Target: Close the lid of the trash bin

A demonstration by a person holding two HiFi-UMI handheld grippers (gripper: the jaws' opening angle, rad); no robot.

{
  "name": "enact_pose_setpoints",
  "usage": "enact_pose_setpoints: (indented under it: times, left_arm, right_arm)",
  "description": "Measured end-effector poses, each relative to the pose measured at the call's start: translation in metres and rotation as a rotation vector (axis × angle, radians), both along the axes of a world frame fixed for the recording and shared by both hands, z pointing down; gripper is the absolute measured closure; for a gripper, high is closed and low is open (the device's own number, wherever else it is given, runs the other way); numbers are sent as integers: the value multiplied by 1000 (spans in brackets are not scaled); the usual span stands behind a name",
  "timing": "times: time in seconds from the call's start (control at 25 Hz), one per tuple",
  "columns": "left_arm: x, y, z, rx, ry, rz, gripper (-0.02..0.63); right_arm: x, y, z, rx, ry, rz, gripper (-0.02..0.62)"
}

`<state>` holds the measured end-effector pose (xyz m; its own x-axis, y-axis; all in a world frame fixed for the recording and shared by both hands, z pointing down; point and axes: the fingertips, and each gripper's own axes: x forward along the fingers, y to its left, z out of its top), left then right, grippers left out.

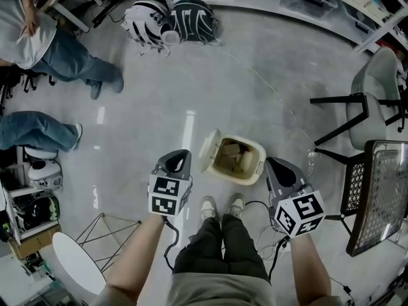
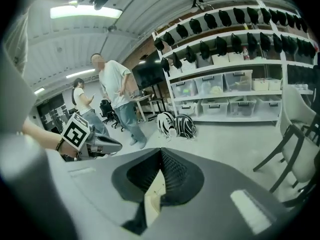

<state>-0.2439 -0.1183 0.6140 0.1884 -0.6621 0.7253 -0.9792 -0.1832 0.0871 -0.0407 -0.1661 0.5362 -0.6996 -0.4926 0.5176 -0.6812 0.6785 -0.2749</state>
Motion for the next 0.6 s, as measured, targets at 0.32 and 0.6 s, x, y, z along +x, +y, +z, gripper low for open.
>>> enact_pose_setpoints:
  times: [0.32,0.6]
  left_arm:
    - [16,10,91,-138,36,22,603]
    - [72,12,105,-130,95,162,603]
  right_arm:
    - [20,3,84,-100,41,42,592]
    - [41,19,103,-161,57,88,592]
